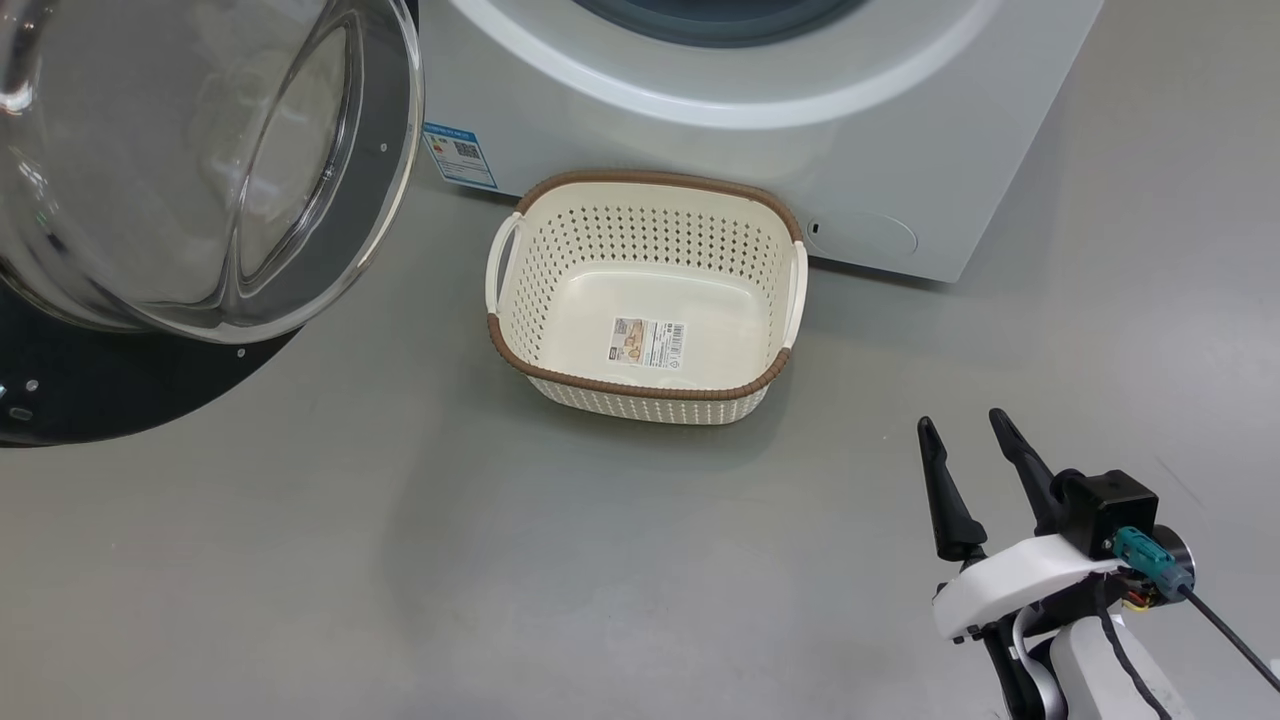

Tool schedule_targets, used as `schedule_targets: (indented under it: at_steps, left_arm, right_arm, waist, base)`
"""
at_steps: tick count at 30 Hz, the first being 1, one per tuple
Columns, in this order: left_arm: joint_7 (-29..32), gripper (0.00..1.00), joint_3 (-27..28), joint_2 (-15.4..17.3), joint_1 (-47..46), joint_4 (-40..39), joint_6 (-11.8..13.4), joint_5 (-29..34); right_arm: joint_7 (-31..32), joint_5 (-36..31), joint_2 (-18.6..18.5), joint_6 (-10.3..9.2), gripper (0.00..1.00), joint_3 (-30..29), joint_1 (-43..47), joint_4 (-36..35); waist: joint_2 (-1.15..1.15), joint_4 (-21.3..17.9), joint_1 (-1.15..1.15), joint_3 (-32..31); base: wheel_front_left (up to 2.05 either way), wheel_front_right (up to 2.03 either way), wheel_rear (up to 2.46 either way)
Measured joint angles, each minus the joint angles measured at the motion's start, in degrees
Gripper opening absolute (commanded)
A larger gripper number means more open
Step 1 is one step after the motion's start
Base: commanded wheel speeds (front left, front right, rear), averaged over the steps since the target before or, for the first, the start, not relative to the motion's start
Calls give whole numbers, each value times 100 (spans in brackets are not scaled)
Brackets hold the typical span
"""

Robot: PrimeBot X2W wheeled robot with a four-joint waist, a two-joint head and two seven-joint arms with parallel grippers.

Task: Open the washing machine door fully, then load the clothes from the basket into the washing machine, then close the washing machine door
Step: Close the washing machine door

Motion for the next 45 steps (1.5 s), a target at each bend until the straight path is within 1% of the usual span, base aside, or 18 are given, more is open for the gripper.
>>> schedule_targets:
  at_steps: [1, 4, 11, 17, 25, 37, 40, 45]
  left_arm:
    - [154, 0, -33, 1, 1, 75, 0, -15]
    - [354, 0, -94, 0, 2, 132, 7, -130]
    - [681, 0, -190, -2, 2, 263, 37, -225]
    - [798, 0, -205, -2, 2, 297, 32, -226]
    - [803, 0, -215, 3, 2, 358, 22, -225]
    - [860, 0, -327, 8, -22, 444, -79, -225]
    - [906, 0, -347, 11, -23, 455, -121, -225]
    - [1072, 0, -372, 19, -23, 471, -123, -243]
  right_arm:
    - [0, 0, -4, 0, 100, 0, -23, 4]
    - [0, -1, -21, 0, 100, -2, -61, 8]
    - [0, -26, -59, 1, 100, 12, -61, 27]
    - [0, -27, -79, 0, 100, 21, -61, 32]
    - [1, -36, -85, 1, 100, 62, -67, 25]
    - [1, -43, -97, -4, 100, 48, -116, 22]
    - [1, -43, -98, -11, 100, 30, -120, 22]
    - [1, -43, -100, -11, 100, 15, -157, 25]
  waist:
    - [0, 2, 0, 8]
    - [0, 8, 0, 15]
    - [0, 21, 0, 28]
    - [0, 16, 0, 46]
    - [0, -11, 0, 101]
    - [0, -64, 0, 233]
    - [0, -63, 0, 258]
    - [0, -47, 0, 276]
  base:
    - [0, 0, 0]
    - [0, 0, 0]
    - [0, 0, 0]
    - [0, 0, 0]
    - [0, 0, 0]
    - [0, 0, 0]
    - [0, 0, 0]
    - [0, 0, 0]
